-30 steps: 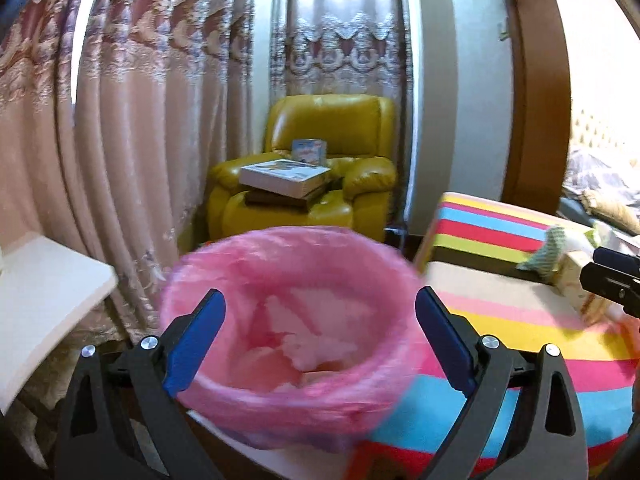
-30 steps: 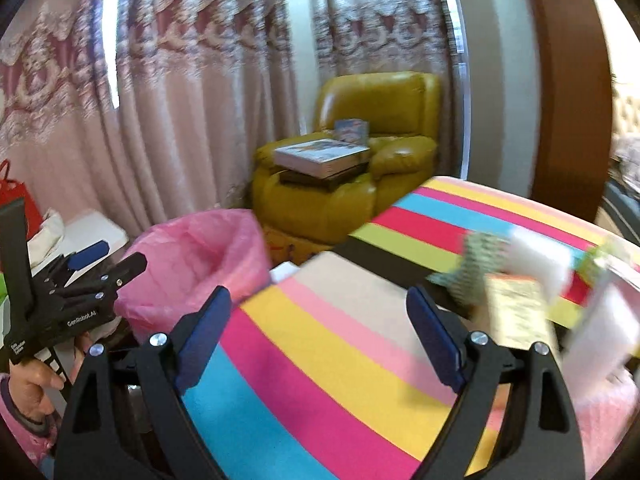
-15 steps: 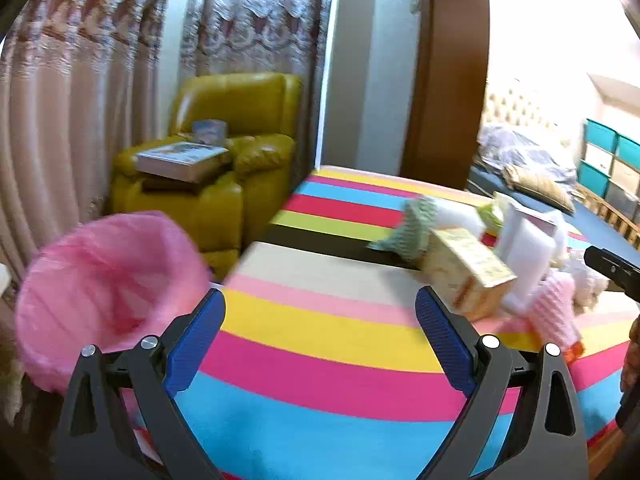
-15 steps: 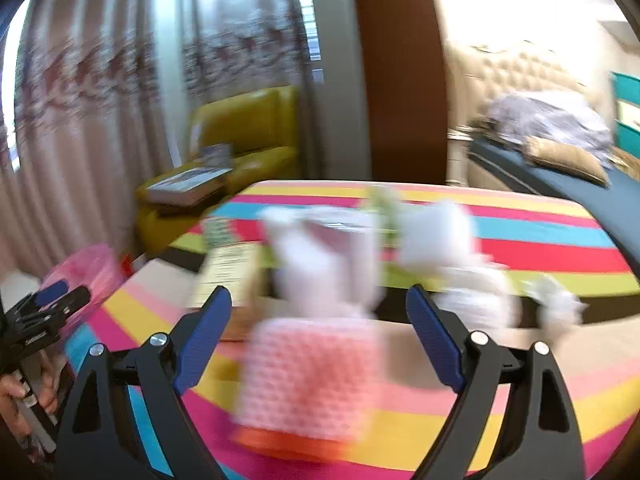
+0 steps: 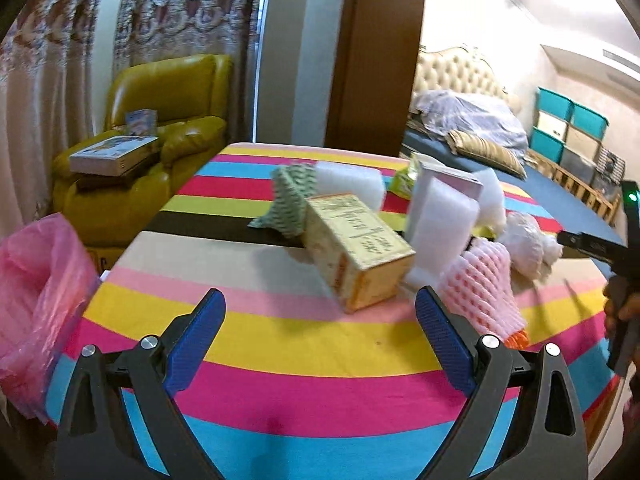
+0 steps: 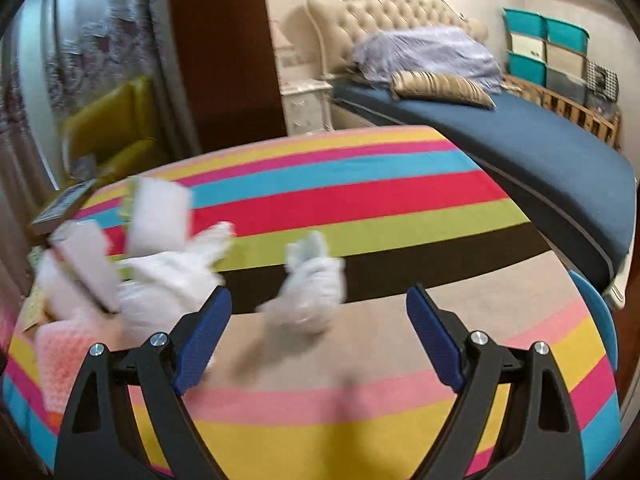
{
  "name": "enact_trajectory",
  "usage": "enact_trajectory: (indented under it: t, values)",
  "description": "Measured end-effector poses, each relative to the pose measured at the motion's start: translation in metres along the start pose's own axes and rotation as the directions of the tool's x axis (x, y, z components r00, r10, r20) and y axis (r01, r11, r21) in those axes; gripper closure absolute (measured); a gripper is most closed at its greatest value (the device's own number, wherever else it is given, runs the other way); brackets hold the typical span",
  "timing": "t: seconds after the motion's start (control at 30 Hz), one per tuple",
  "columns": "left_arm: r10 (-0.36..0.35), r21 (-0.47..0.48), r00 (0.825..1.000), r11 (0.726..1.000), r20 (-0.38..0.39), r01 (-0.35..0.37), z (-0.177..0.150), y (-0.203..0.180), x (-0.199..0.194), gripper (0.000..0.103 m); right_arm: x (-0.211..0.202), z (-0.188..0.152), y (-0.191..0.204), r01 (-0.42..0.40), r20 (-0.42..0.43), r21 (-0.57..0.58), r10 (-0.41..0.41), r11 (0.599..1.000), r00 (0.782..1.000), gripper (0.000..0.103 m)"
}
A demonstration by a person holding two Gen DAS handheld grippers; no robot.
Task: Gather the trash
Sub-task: 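Move both open tools back over the table, then grasp a white tissue bundle with the right tool while the left tool grasps a pink foam net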
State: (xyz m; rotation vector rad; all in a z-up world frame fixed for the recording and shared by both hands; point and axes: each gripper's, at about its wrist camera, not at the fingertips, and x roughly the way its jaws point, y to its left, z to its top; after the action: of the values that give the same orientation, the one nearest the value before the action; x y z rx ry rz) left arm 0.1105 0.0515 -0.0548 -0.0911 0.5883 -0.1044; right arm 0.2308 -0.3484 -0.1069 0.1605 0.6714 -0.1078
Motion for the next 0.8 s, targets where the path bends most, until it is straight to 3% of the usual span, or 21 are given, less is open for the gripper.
enact_trajectory:
  t: [0.13,0.3,0.4,0.47,0.57,0.8]
  values:
    - [-0.026,0.012,1.000,1.000,0.000,0.026,0.003,-0.012,0.003,0.013,0.024,0.004,0.001,0.016,-0.043,-0.006,-0.016,1.000,0.999,0.017]
    - [-0.070,0.021,0.998,0.997,0.007,0.070,0.012,-0.027,0.003,0.013,0.042,0.012,0.003,0.024,-0.071,-0.028,-0.026,0.999,0.997,0.028]
    - [-0.096,0.043,0.995,0.994,0.006,0.096,0.016,-0.042,0.006,0.013,0.048,0.010,0.005,-0.002,-0.116,-0.042,-0.003,0.999,0.993,0.045]
    - [-0.103,0.058,0.995,0.993,-0.001,0.103,0.017,-0.050,0.008,0.013,0.049,0.006,0.004,-0.033,-0.138,-0.040,0.028,0.999,0.990,0.063]
    - [-0.126,0.058,0.992,0.990,-0.016,0.126,0.018,-0.062,0.013,0.013,0.038,0.003,0.002,-0.063,-0.103,-0.041,0.058,0.997,0.993,0.074]
    - [-0.163,0.120,0.986,0.979,-0.035,0.166,0.020,-0.099,0.020,0.013,-0.013,-0.017,-0.011,-0.073,0.015,-0.038,0.074,0.997,0.997,0.078]
